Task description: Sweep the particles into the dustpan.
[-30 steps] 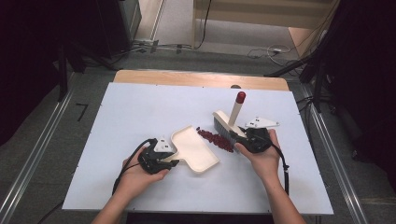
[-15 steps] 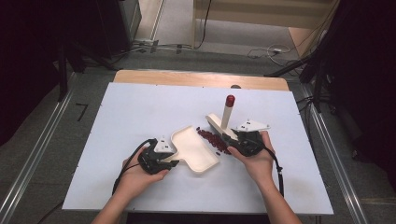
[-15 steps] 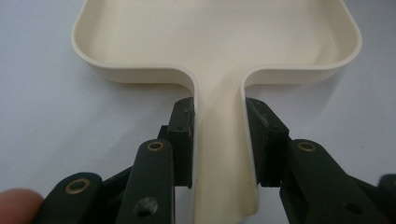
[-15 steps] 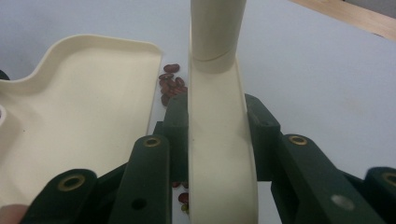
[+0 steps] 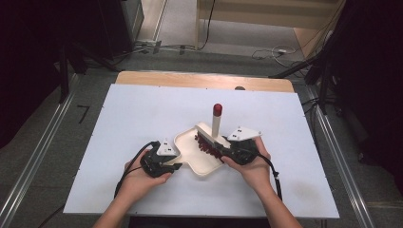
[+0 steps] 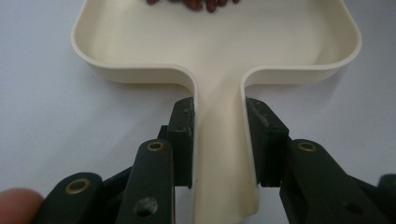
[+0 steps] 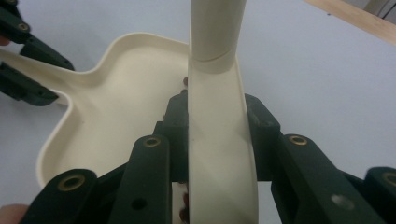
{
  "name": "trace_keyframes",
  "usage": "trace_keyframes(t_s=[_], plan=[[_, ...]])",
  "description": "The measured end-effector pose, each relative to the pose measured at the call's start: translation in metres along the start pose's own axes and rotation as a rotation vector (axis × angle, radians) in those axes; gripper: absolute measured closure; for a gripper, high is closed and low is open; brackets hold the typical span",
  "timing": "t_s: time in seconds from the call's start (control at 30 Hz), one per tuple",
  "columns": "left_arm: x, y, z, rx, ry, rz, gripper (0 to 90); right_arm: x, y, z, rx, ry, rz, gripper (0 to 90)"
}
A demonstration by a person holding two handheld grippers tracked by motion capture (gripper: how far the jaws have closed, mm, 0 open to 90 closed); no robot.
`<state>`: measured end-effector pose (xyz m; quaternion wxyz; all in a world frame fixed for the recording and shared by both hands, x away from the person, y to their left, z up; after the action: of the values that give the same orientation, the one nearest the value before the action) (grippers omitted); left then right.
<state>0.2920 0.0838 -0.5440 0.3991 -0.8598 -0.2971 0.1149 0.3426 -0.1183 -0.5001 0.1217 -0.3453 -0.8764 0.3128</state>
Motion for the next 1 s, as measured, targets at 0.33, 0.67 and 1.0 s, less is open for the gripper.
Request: trace_keyframes(t_s=[0.33, 0.67, 1.0], plan=[[-0.001, 0.001, 0.001, -0.006, 0.000, -0.007, 66.1, 0.038, -0.001, -0.007, -0.001, -0.079, -0.082, 65.0], [-0.002, 0.000, 0.005, -0.016, 0.005, -0.005, 66.2, 0.032, -0.017, -0.018, -0.058, -0.037, -0.116, 64.9], [-0.001, 0.000, 0.007, -0.010, 0.003, 0.002, 66.1, -0.031, -0.015, -0.011, -0.094, 0.056, 0.061, 65.0]])
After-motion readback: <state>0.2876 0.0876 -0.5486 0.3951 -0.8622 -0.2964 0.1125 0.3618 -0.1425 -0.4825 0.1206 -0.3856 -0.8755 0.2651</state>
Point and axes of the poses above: each handheld gripper's, and its own axes: y roughly forward along the jaws, z roughly out of its underside, x roughly to its left, the point moved 7 cm from there along y, roughly forward along the jaws, and after that the axes turned 5 degrees about y, right-handed, at the moved point
